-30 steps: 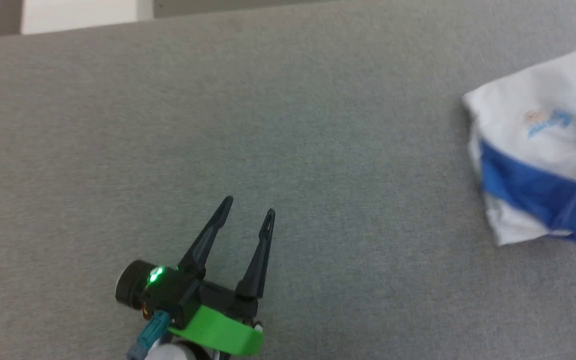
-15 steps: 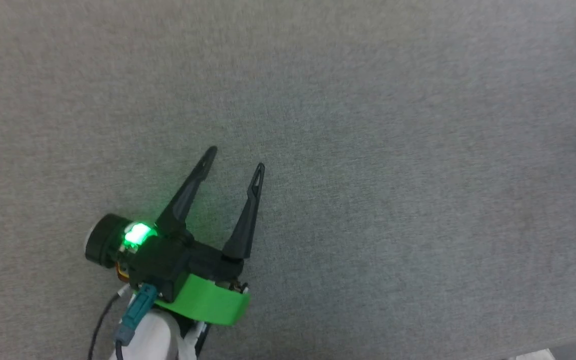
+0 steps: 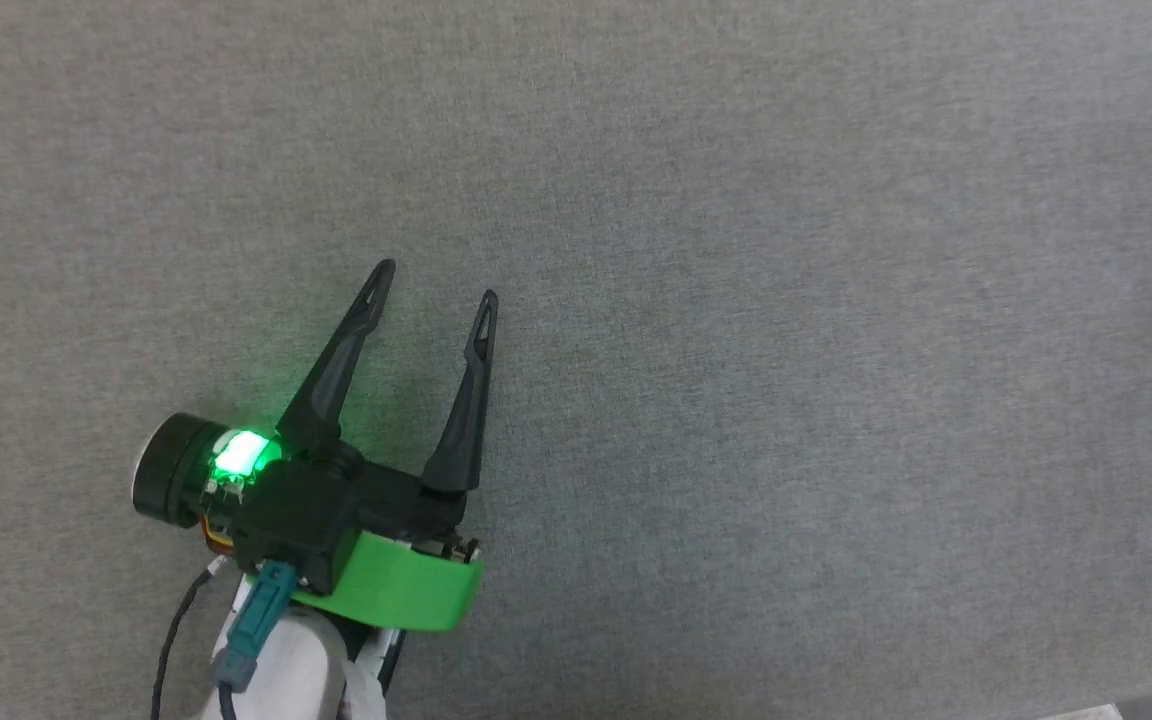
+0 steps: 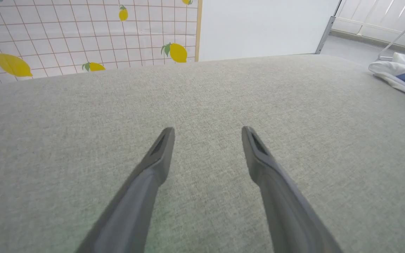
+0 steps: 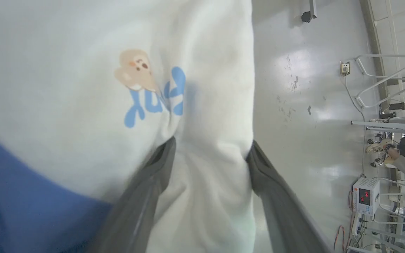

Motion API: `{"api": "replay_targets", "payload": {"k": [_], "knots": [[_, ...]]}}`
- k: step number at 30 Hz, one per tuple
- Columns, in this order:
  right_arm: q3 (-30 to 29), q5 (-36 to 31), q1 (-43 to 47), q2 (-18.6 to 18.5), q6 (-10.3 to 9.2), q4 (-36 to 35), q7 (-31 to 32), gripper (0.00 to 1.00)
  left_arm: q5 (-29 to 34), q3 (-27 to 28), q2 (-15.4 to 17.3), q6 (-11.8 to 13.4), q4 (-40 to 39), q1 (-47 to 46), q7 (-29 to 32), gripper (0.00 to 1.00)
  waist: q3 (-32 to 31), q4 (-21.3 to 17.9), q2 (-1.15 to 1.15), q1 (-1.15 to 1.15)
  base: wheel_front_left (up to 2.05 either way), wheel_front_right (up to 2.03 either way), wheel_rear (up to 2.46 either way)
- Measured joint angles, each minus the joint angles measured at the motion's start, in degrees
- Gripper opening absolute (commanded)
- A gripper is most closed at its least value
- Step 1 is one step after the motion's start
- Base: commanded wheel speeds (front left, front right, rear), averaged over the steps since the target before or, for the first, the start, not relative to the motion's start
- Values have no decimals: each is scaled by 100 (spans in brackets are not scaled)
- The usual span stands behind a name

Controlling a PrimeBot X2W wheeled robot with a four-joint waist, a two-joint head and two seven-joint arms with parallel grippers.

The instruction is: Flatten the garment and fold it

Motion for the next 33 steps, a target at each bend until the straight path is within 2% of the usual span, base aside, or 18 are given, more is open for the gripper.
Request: {"api": "replay_targets", "payload": {"k": [5,7,13,17,18,20,25,28,33], "knots": [[-165,-71,9,75,0,135,-55,100,-124,16,-35,55,48,92,-55,100,-339,0,0,0,0,0,0],[-333,-94,130,148,0,116,-98,100,-315,46,-90,113,142,318,-103,100,-678,20,0,-1,0,0,0],[-638,-31,485,571,0,-344,-157,100,-454,154,-185,282,374,519,-279,100,-1220,70,0,-1,0,0,0],[-934,257,890,1035,0,-955,-191,100,-560,200,-219,359,508,643,-359,100,-1573,140,0,-1,0,0,0],[-989,356,1153,1292,0,-1373,-235,100,-587,231,-220,399,567,710,-401,100,-1737,182,0,-1,0,0,0],[-1004,439,1491,1548,0,-1846,-247,100,-589,255,-221,443,628,764,-416,100,-1912,236,0,-1,0,0,0],[-1067,514,2374,2045,0,-2938,-320,100,-680,282,-257,490,760,894,-482,100,-2282,388,0,-1,0,0,0],[-1176,504,2918,2398,0,-3529,-552,100,-766,324,-326,546,833,967,-519,100,-2484,513,0,-2,0,0,0],[-1289,298,3622,2947,0,-4118,-1090,100,-971,431,-372,566,925,1050,-568,100,-2713,751,0,-1,0,0,0]]}}
